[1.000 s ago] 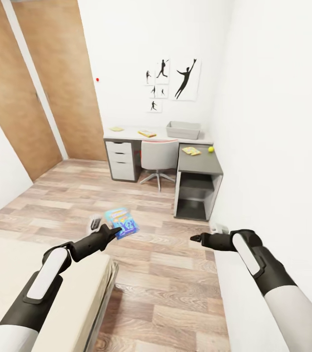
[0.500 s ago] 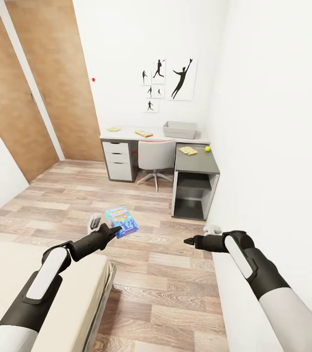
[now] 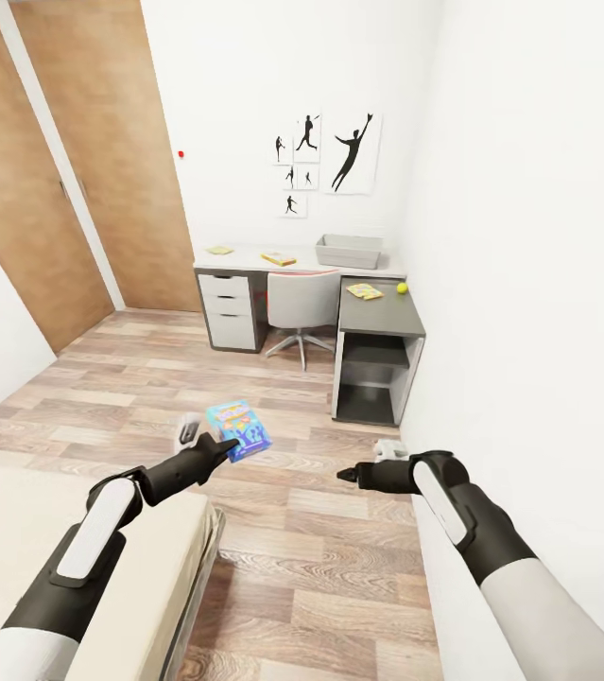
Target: Put all the toys in the child's room - the three board games (two on the bed and one on the table), the two jigsaw puzzles on the table, and the tennis ball on the table - inside the toy box on the table in the child's room.
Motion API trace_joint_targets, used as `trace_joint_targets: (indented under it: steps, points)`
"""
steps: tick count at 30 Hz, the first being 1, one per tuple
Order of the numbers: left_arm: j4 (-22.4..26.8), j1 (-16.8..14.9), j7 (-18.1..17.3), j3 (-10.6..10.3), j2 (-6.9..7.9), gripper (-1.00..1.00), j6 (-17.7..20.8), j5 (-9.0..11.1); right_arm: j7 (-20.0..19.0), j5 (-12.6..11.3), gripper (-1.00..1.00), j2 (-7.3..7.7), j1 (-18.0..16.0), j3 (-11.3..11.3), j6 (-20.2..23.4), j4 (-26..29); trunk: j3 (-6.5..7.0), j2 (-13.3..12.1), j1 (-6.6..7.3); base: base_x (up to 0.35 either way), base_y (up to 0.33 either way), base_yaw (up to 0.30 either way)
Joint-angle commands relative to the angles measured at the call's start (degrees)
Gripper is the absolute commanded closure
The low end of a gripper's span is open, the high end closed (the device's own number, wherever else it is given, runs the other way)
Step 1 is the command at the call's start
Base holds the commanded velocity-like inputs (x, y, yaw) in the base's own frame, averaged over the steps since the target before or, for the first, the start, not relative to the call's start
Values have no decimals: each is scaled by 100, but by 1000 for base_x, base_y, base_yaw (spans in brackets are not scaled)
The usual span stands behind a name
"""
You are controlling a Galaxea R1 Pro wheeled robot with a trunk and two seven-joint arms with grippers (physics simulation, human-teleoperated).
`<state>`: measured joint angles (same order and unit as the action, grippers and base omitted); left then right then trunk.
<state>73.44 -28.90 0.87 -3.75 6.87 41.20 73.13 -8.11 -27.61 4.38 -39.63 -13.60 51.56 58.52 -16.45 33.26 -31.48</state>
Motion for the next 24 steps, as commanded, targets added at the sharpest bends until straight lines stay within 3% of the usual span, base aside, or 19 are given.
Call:
trace_joint_targets:
  steps: [1, 6, 8, 24]
  points:
    - [-1, -9, 12, -8, -14, 100, 8, 9, -50, 120, -100, -12, -4, -32, 12, -6, -9, 8, -2, 0, 0, 0]
    - [-9, -28, 15, -21, -83, 100, -3, 18, -45, 294, -100, -60, -5, -101, -6, -38, -9, 8, -2, 0, 0, 0]
    - [-12, -47, 14, -24, -203, 100, -6, 13, -42, 336, -100, -72, -2, -117, -11, -47, -9, 8, -2, 0, 0, -16]
    - [-21, -54, -1, -21, -286, 100, -12, 4, -46, 360, -100, -70, -1, -125, -13, -51, -9, 8, -2, 0, 0, -78]
